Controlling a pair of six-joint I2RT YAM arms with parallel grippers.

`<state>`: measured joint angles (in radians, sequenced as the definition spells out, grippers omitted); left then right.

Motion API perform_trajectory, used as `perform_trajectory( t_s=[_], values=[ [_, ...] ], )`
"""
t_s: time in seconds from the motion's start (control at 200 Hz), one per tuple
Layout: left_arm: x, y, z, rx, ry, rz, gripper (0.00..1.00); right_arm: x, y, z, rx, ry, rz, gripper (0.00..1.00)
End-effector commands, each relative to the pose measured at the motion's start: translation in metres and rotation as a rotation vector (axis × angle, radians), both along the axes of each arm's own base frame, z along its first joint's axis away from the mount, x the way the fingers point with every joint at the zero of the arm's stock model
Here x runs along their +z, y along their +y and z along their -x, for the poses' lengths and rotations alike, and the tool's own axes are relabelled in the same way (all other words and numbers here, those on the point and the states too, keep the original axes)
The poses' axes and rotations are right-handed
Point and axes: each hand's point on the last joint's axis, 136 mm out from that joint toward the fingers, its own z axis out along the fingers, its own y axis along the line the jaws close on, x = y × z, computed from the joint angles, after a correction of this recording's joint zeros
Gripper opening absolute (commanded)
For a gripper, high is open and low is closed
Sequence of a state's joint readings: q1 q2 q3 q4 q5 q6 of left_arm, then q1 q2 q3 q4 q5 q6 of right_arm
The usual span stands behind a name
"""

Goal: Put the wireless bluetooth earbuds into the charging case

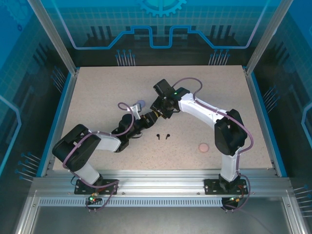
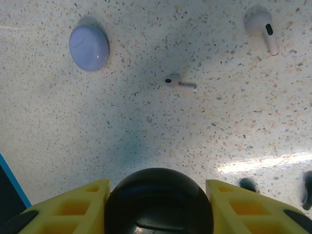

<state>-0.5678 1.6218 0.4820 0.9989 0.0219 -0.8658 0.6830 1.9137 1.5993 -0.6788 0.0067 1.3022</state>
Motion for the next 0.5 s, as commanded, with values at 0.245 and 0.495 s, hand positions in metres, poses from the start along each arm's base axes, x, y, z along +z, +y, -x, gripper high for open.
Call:
perform_trajectory(
  t_s=[0.245, 0.495],
  values=[
    [0.021, -0.001, -0.017, 0.059, -0.070, 0.052, 0.42, 0.005, 0.015, 0.004, 0.022, 0.013, -0.031, 0.39],
    [0.022, 0.007, -0.020, 0.118, -0.077, 0.098, 0.35, 0.000, 0.017, 0.008, -0.004, 0.035, -0.049, 0.39]
  ],
)
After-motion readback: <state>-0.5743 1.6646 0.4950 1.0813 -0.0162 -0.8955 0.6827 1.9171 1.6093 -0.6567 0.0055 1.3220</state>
